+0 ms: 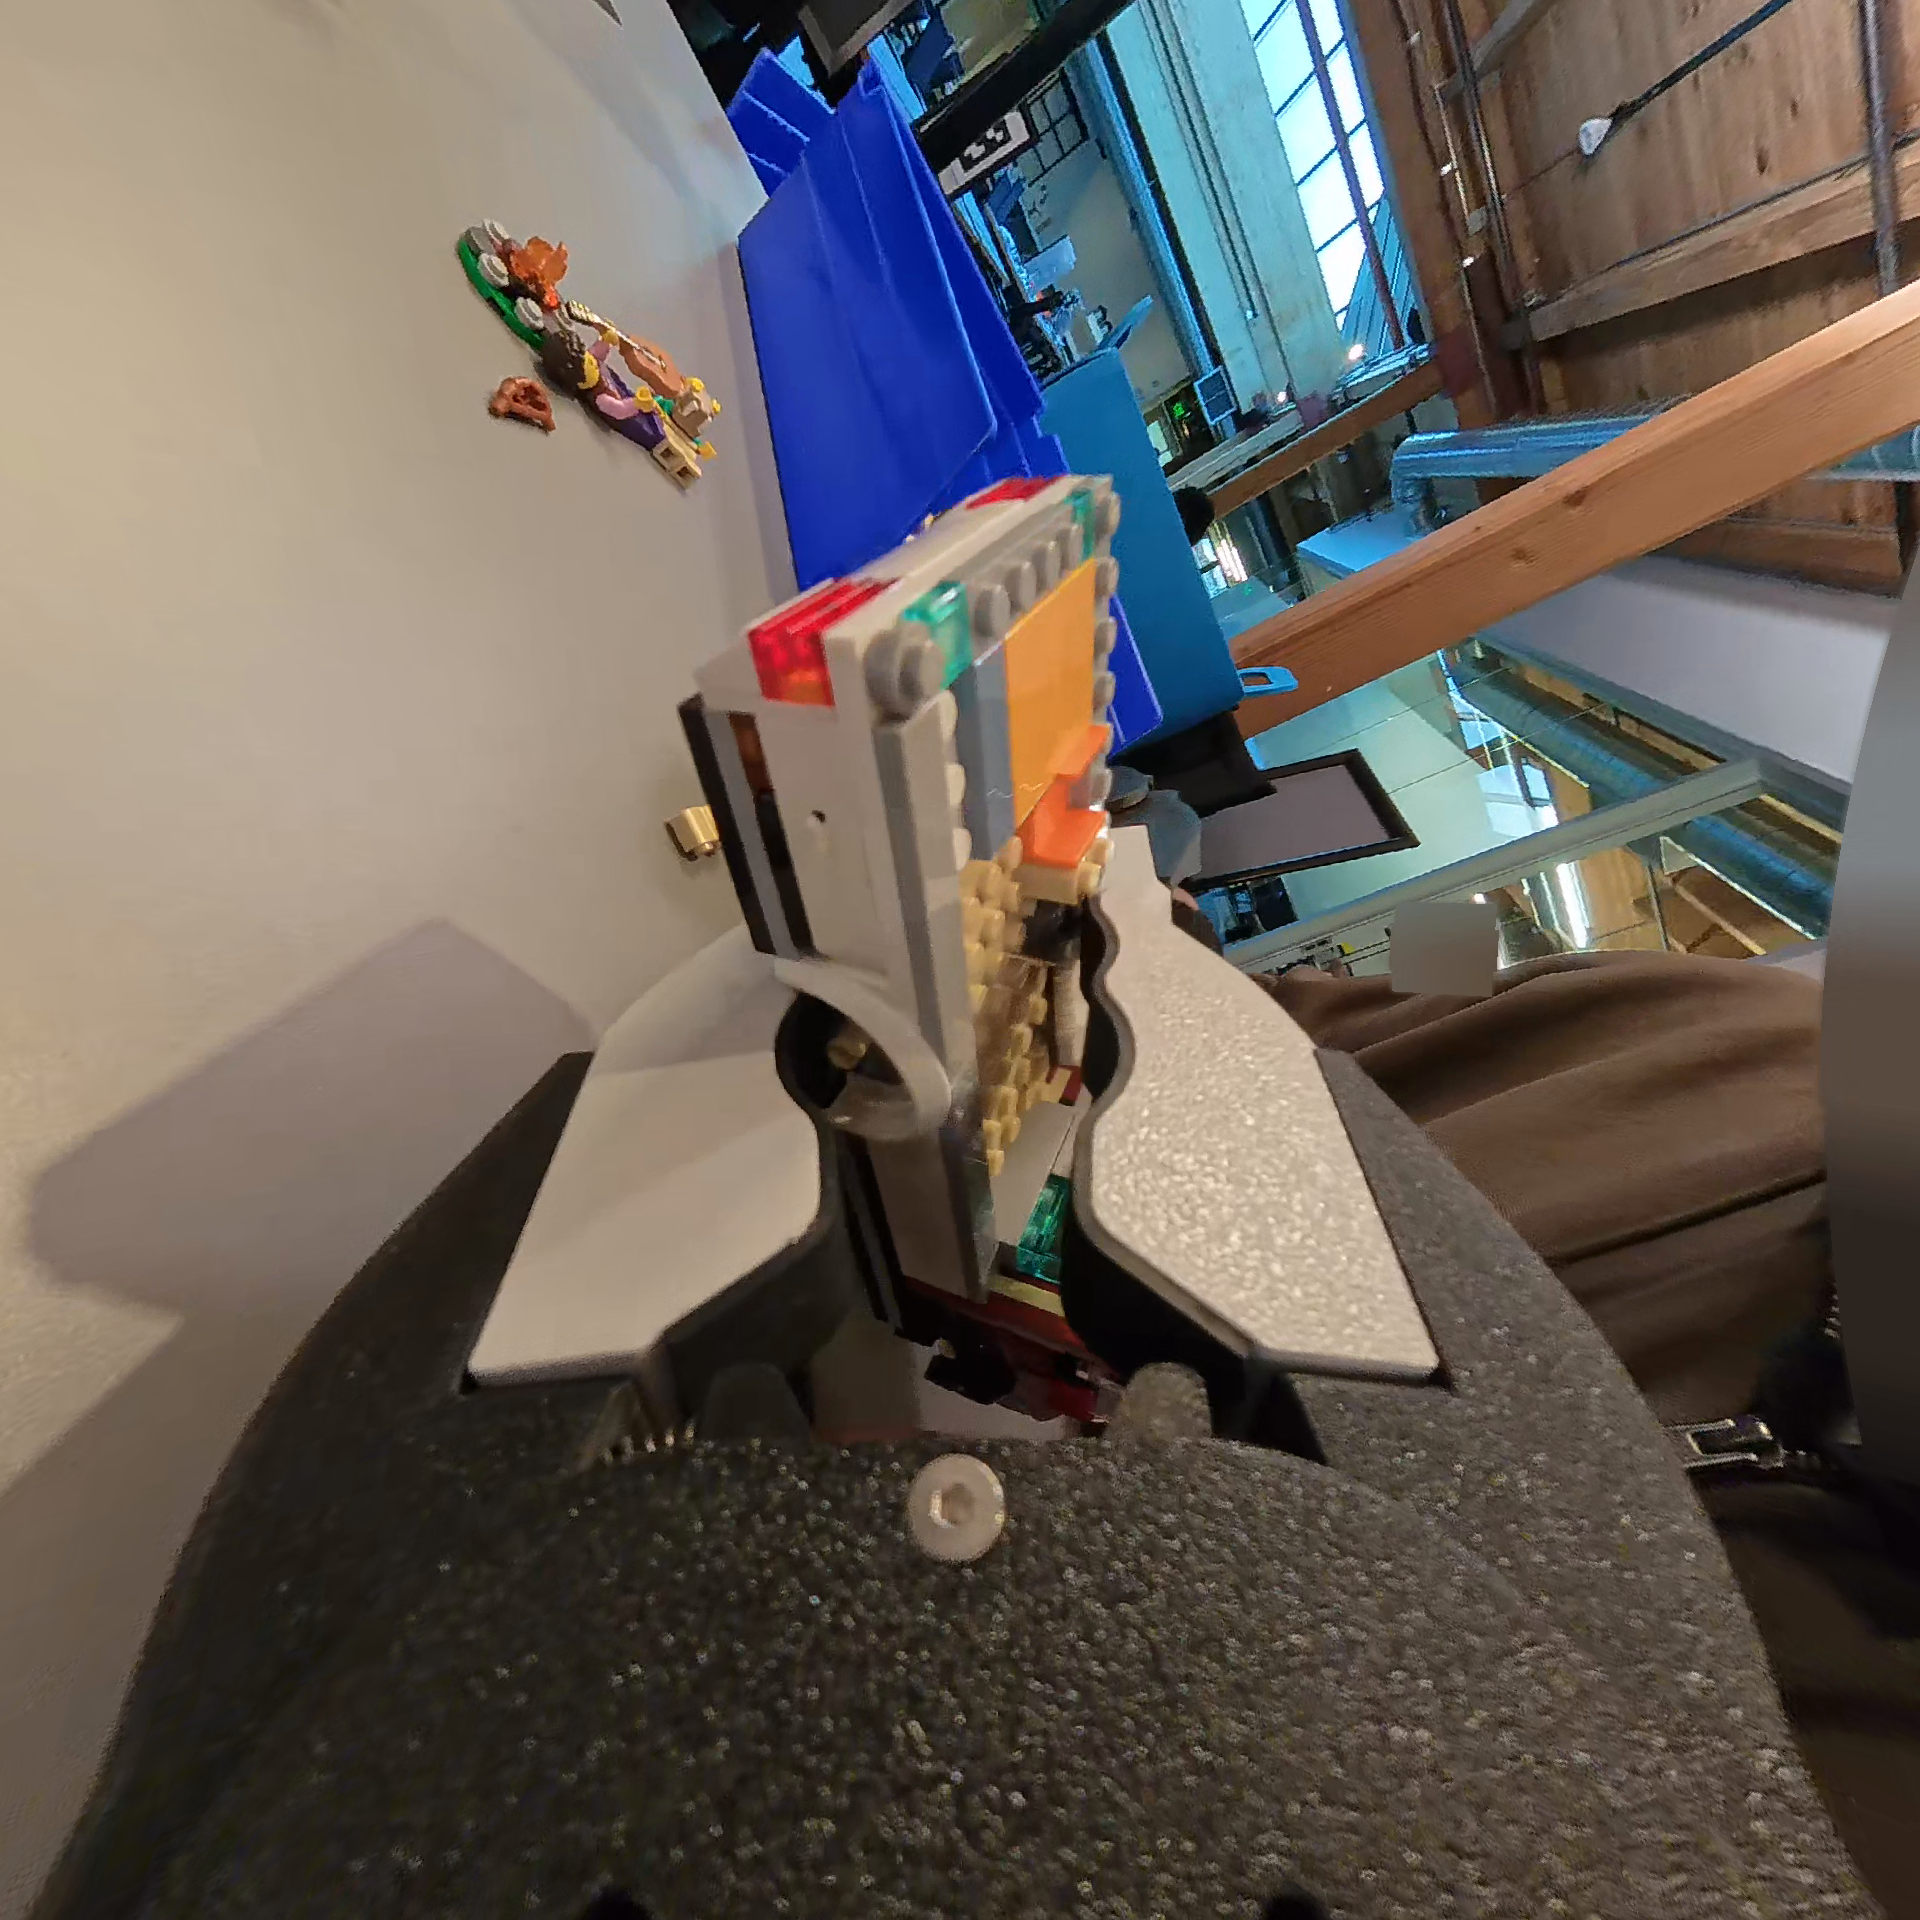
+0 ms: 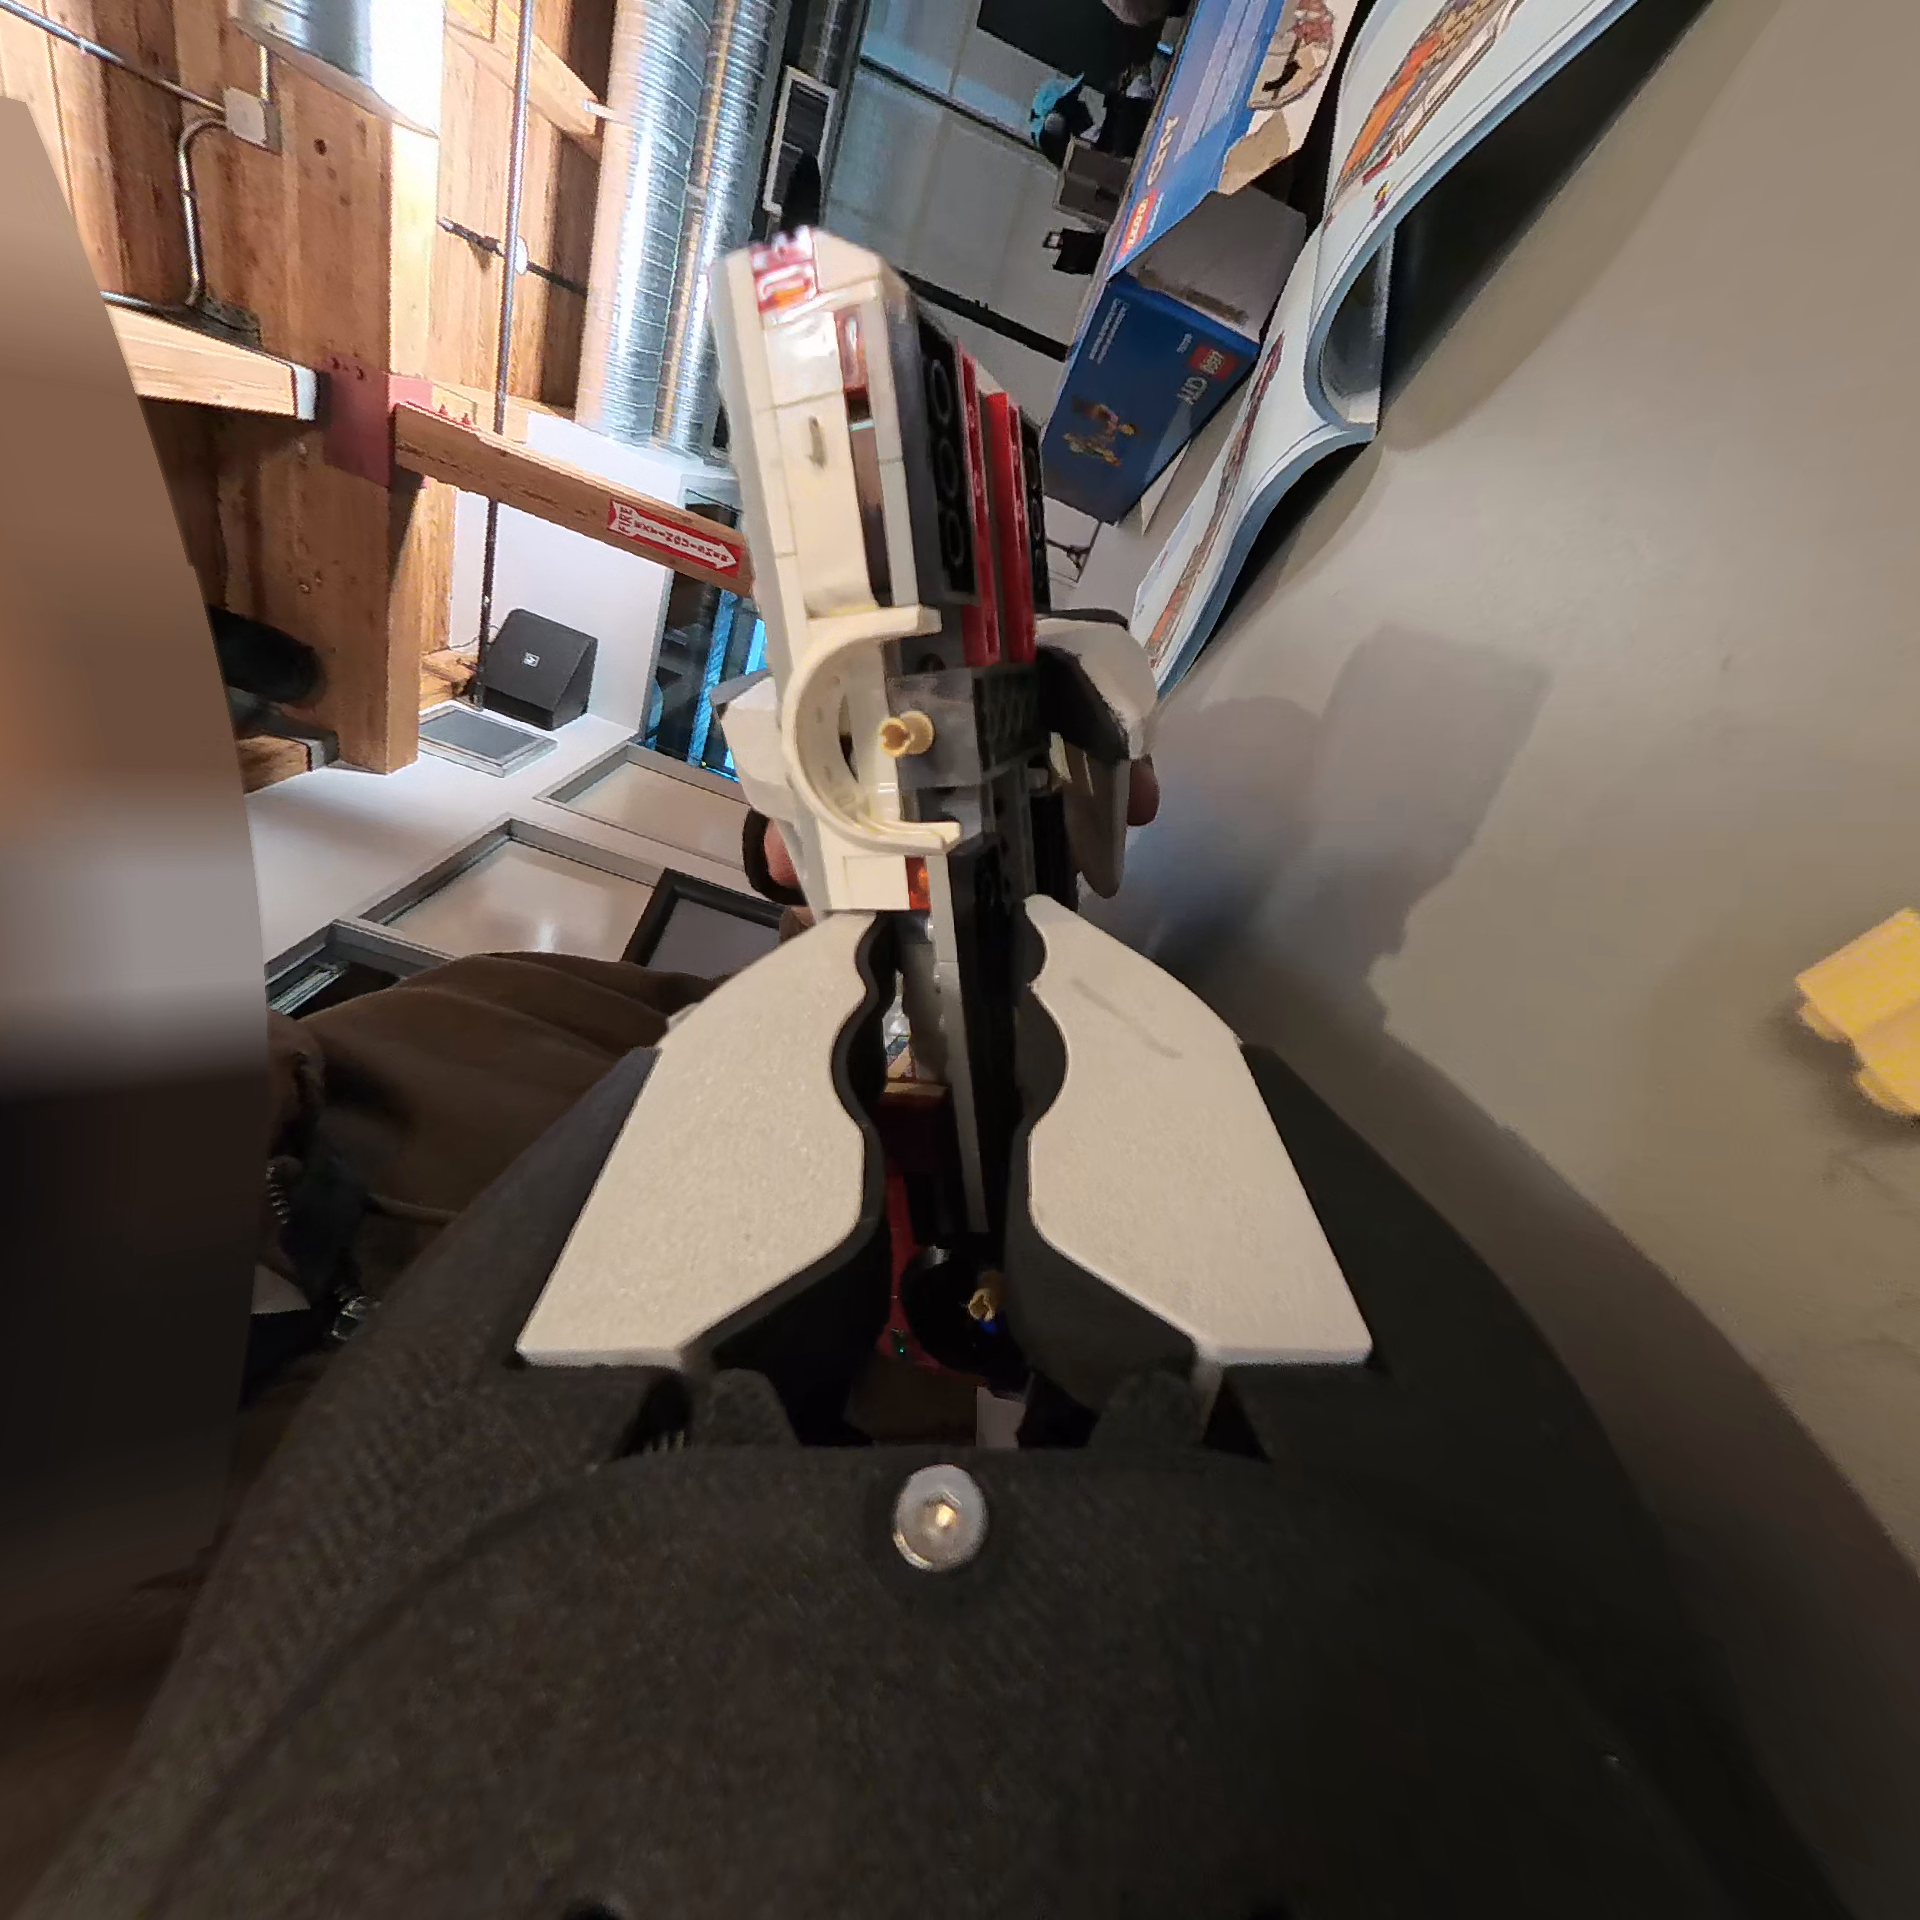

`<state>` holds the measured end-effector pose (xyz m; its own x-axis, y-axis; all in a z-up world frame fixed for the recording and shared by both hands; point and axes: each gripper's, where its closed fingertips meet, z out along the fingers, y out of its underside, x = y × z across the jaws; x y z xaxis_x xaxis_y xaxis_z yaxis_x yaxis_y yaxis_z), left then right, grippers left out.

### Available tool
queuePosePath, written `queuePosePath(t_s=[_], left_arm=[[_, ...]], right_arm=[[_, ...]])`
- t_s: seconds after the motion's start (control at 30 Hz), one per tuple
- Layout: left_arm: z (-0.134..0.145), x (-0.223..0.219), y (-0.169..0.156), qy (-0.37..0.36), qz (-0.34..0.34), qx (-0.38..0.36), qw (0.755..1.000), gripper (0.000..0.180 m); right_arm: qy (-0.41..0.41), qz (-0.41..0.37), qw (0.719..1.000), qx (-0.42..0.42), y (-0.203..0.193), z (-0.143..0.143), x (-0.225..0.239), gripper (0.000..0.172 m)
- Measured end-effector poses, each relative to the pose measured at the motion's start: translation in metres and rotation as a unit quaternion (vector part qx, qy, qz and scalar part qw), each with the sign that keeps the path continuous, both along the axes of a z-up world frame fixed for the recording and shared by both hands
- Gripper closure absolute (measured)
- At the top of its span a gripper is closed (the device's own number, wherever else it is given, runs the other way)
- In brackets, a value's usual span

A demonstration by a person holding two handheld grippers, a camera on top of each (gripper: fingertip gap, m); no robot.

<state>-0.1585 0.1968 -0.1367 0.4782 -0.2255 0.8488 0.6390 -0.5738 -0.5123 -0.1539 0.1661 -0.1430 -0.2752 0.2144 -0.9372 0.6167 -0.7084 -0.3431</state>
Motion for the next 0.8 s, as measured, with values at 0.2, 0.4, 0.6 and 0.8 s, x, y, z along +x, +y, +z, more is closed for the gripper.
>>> queuePosePath(t_s=[0.2, 0.4, 0.6, 0.8], left_arm=[[0.0017, 0.0004, -0.0014, 0.006, 0.003, 0.0, 1.0, 0.134], [-0.0002, -0.0008, -0.0018, -0.032, 0.013, -0.017, 0.999, 0.135], [-0.0027, -0.0016, -0.0021, -0.043, 0.028, -0.01, 0.999, 0.136], [-0.0069, -0.0026, -0.0035, -0.033, 0.044, -0.016, 0.998, 0.137]], right_arm=[[0.008, -0.005, 1.0, -0.003, 0.0003, 0.0021, 0.0005, 0.151], [0.011, -0.017, 1.0, 0.011, 0.0018, 0.0016, -0.0001, 0.151], [0.013, -0.021, 0.999, 0.031, 0.0008, 0.0007, 0.0, 0.151], [0.005, -0.017, 0.999, 0.049, -0.0028, -0.0031, -0.0006, 0.15]])
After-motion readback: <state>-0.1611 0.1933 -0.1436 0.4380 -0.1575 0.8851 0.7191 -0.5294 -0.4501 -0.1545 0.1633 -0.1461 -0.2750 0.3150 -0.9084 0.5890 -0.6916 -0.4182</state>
